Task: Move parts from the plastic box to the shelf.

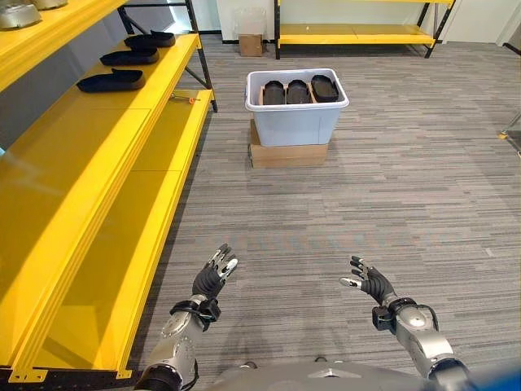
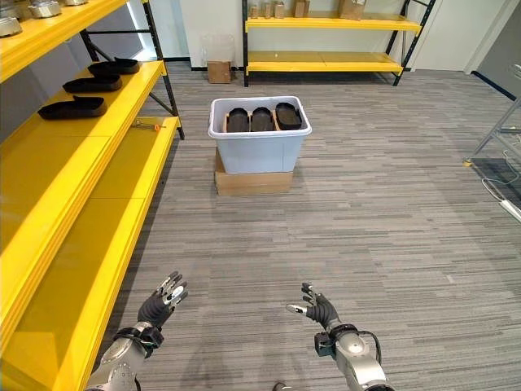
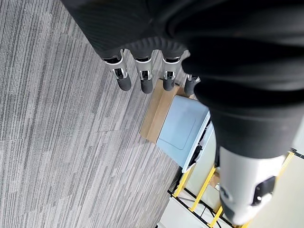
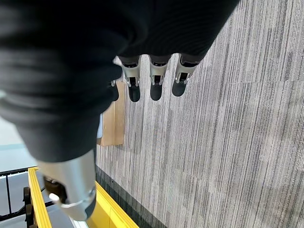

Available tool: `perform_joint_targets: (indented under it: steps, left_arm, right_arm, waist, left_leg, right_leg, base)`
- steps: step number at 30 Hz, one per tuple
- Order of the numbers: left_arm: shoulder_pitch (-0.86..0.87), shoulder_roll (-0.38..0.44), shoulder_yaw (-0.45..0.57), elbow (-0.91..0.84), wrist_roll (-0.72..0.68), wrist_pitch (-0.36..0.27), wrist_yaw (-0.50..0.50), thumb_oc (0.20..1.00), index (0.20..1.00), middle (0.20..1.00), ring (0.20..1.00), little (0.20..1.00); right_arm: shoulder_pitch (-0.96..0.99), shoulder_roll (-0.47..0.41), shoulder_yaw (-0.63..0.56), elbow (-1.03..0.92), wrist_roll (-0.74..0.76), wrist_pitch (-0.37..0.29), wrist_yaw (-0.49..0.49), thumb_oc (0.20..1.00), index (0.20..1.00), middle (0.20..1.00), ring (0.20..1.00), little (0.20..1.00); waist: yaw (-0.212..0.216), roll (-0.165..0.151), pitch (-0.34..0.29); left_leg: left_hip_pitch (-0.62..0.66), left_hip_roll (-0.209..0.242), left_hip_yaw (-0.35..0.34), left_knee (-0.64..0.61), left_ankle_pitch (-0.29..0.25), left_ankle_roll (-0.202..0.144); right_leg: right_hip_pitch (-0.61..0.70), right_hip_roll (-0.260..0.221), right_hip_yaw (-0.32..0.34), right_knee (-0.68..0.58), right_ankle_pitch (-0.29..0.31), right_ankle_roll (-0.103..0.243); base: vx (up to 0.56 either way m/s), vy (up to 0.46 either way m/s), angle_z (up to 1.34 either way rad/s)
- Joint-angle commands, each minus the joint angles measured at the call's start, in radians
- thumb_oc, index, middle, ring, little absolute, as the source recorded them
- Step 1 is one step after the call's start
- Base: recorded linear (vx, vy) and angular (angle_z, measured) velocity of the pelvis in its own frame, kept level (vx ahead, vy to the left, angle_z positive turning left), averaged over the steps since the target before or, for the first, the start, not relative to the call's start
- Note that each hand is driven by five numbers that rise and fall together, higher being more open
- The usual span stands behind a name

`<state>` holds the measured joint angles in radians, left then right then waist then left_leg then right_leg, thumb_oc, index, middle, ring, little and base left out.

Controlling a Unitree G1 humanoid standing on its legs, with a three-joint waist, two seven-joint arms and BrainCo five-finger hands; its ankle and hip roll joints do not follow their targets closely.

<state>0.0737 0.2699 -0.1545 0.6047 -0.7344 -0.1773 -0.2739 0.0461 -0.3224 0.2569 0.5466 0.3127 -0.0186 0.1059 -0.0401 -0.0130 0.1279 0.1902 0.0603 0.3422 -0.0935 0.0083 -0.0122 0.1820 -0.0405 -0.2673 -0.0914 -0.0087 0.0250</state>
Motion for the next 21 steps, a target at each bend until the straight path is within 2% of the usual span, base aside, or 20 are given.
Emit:
perform_joint_targets:
  steps: [1, 4, 5, 13, 14, 17, 18, 19, 20, 21]
  left_arm:
    - [-0.05, -0.004, 0.004, 0.013, 0.01, -0.029, 0.005, 1.0, 1.0, 1.0, 1.0, 1.0]
    - [-0.05, -0.003, 0.004, 0.012, 0.007, -0.027, 0.012, 1.0, 1.0, 1.0, 1.0, 1.0]
    - [-0.053, 0.0, 0.009, 0.012, 0.009, -0.017, 0.011, 1.0, 1.0, 1.0, 1.0, 1.0]
    - [-0.037, 0.019, 0.005, 0.03, 0.058, -0.019, 0.001, 1.0, 1.0, 1.0, 1.0, 1.0]
    - [-0.039, 0.027, 0.004, 0.042, 0.068, -0.024, -0.009, 1.0, 1.0, 1.0, 1.0, 1.0]
    - [-0.048, 0.035, -0.005, 0.049, 0.095, -0.031, -0.008, 1.0, 1.0, 1.0, 1.0, 1.0]
    - [-0.053, 0.04, -0.014, 0.05, 0.096, -0.032, -0.012, 1.0, 1.0, 1.0, 1.0, 1.0]
    - [-0.055, 0.041, -0.016, 0.049, 0.098, -0.03, -0.013, 1.0, 1.0, 1.0, 1.0, 1.0]
    - [-0.054, 0.043, -0.019, 0.047, 0.102, -0.03, -0.014, 1.0, 1.0, 1.0, 1.0, 1.0]
    - [-0.052, 0.046, -0.024, 0.046, 0.106, -0.034, -0.017, 1.0, 1.0, 1.0, 1.0, 1.0]
  right_arm:
    - [-0.025, -0.003, 0.002, -0.014, -0.009, -0.066, 0.001, 1.0, 1.0, 1.0, 1.0, 1.0]
    - [-0.022, -0.003, 0.002, -0.022, -0.043, -0.07, -0.015, 1.0, 1.0, 1.0, 1.0, 1.0]
    - [-0.022, -0.019, 0.004, -0.025, -0.144, -0.098, -0.028, 1.0, 1.0, 1.0, 1.0, 1.0]
    - [-0.027, -0.033, 0.006, -0.061, -0.107, -0.084, -0.042, 1.0, 1.0, 1.0, 1.0, 1.0]
    - [-0.029, -0.03, 0.002, -0.059, -0.084, -0.086, -0.053, 1.0, 1.0, 1.0, 1.0, 1.0]
    - [-0.031, -0.028, -0.007, -0.056, -0.076, -0.09, -0.072, 1.0, 1.0, 1.0, 1.0, 1.0]
    - [-0.037, -0.026, -0.012, -0.054, -0.073, -0.092, -0.094, 1.0, 1.0, 1.0, 1.0, 1.0]
    - [-0.039, -0.025, -0.012, -0.053, -0.071, -0.093, -0.1, 1.0, 1.0, 1.0, 1.0, 1.0]
    - [-0.04, -0.025, -0.012, -0.052, -0.069, -0.093, -0.106, 1.0, 1.0, 1.0, 1.0, 1.0]
    - [-0.043, -0.027, -0.018, -0.052, -0.073, -0.095, -0.11, 1.0, 1.0, 1.0, 1.0, 1.0]
  waist:
    - [0.003, -0.035, -0.01]
    - [0.001, -0.037, -0.008]
    - [0.001, -0.038, -0.005]
    - [0.01, -0.049, 0.013]
    - [0.012, -0.05, 0.02]
    - [0.008, -0.052, 0.031]
    - [0.008, -0.047, 0.045]
    - [0.008, -0.046, 0.048]
    - [0.008, -0.042, 0.053]
    - [0.01, -0.037, 0.061]
  left_leg:
    - [-0.014, -0.016, 0.017, 0.006, -0.015, -0.007]
    - [-0.014, -0.018, 0.016, 0.006, -0.017, -0.004]
    - [-0.014, -0.021, 0.017, 0.006, -0.019, -0.001]
    - [-0.025, -0.034, 0.025, 0.006, -0.027, 0.02]
    - [-0.035, -0.042, 0.03, 0.006, -0.032, 0.036]
    - [-0.04, -0.051, 0.02, 0.006, -0.033, 0.053]
    - [-0.04, -0.049, 0.027, 0.006, -0.039, 0.062]
    - [-0.039, -0.048, 0.031, 0.006, -0.042, 0.064]
    - [-0.025, -0.052, 0.022, 0.006, -0.064, 0.062]
    - [-0.018, -0.053, 0.029, 0.006, -0.07, 0.062]
  right_leg:
    - [-0.027, -0.076, -0.034, 0.005, 0.088, 0.1]
    - [-0.028, -0.078, -0.03, 0.009, 0.089, 0.102]
    - [-0.03, -0.083, -0.03, 0.013, 0.091, 0.107]
    - [-0.065, -0.098, -0.029, 0.059, 0.096, 0.127]
    - [-0.089, -0.098, -0.03, 0.123, 0.087, 0.13]
    - [-0.139, -0.107, -0.015, 0.212, 0.113, 0.145]
    - [-0.196, -0.124, -0.034, 0.331, 0.136, 0.162]
    - [-0.214, -0.13, -0.042, 0.364, 0.144, 0.165]
    - [-0.225, -0.143, -0.046, 0.406, 0.14, 0.187]
    - [-0.259, -0.165, -0.073, 0.454, 0.166, 0.196]
  base:
    - [0.03, 0.075, -0.02]
    - [0.03, 0.082, -0.01]
    - [0.03, 0.109, -0.02]
    - [0.01, 0.11, -0.02]
    - [-0.03, 0.139, -0.04]
    - [-0.02, 0.095, -0.06]
    - [-0.03, 0.106, -0.05]
    - [0.03, 0.135, -0.06]
    - [0.06, 0.117, -0.11]
    - [0.09, 0.114, -0.14]
